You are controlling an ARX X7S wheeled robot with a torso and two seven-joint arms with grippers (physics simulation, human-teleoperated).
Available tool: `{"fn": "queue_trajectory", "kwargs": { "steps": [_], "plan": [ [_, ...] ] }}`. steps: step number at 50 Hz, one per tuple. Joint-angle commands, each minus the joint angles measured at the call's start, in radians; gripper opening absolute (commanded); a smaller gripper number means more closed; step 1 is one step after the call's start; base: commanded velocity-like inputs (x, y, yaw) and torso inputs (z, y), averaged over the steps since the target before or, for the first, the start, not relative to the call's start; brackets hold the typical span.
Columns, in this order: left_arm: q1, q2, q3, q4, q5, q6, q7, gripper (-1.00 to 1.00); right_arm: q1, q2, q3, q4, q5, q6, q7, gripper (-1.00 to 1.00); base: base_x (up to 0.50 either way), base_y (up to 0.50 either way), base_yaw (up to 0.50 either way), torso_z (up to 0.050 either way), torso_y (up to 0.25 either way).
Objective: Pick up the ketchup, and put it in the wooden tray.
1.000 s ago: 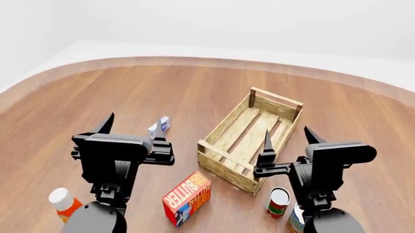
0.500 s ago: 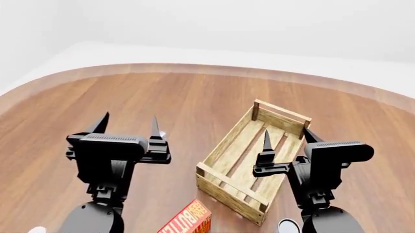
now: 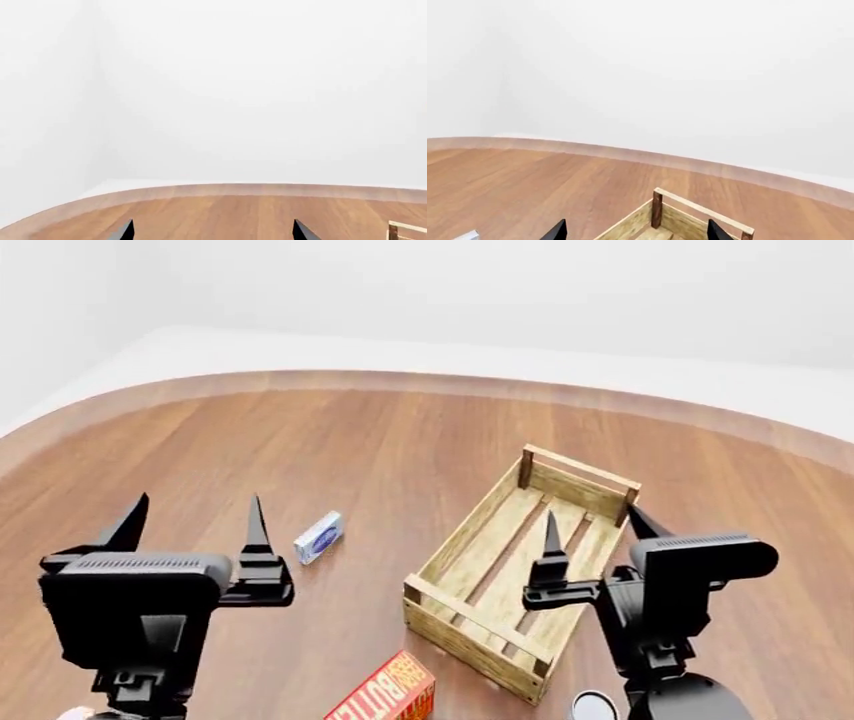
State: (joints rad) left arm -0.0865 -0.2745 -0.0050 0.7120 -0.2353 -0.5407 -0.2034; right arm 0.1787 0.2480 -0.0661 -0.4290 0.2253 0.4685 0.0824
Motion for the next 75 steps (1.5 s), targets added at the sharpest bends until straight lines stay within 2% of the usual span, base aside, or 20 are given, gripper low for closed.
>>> {"fn": "queue_trajectory", "kwargs": {
  "steps": [1,5,10,18,32,52,75],
  "plan": [
    [0.235,-0.051,-0.174,0.173,-0.051,0.022,-0.002,1.00,-0.040,0.021,0.004,-0.073,-0.006,0.014,0.020,1.00,0.00,0.00,0.00,0.000,0.000],
    [0.360,-0.046,-0.258,0.204,-0.071,0.083,0.015,1.00,-0.067,0.030,0.009,-0.100,-0.010,0.011,0.029,1.00,0.00,0.00,0.00,0.000,0.000],
    [0.507,0.005,-0.334,0.121,-0.066,0.229,0.044,1.00,-0.093,0.036,0.018,-0.115,-0.016,0.000,0.039,1.00,0.00,0.00,0.00,0.000,0.000],
    [0.577,0.057,-0.355,-0.032,-0.029,0.383,0.065,1.00,-0.082,0.034,-0.003,-0.114,-0.029,0.009,0.051,1.00,0.00,0.00,0.00,0.000,0.000],
    [0.546,0.082,-0.318,-0.218,0.004,0.469,0.074,1.00,-0.088,0.040,-0.012,-0.114,-0.030,0.010,0.059,1.00,0.00,0.00,0.00,0.000,0.000],
    [0.515,0.069,-0.275,-0.462,0.053,0.565,0.102,1.00,-0.094,0.053,-0.011,-0.135,-0.026,0.027,0.075,1.00,0.00,0.00,0.00,0.000,0.000],
    [0.428,0.042,-0.291,-0.639,0.109,0.609,0.048,1.00,-0.098,0.059,-0.013,-0.140,-0.022,0.029,0.090,1.00,0.00,0.00,0.00,0.000,0.000]
  ]
}}
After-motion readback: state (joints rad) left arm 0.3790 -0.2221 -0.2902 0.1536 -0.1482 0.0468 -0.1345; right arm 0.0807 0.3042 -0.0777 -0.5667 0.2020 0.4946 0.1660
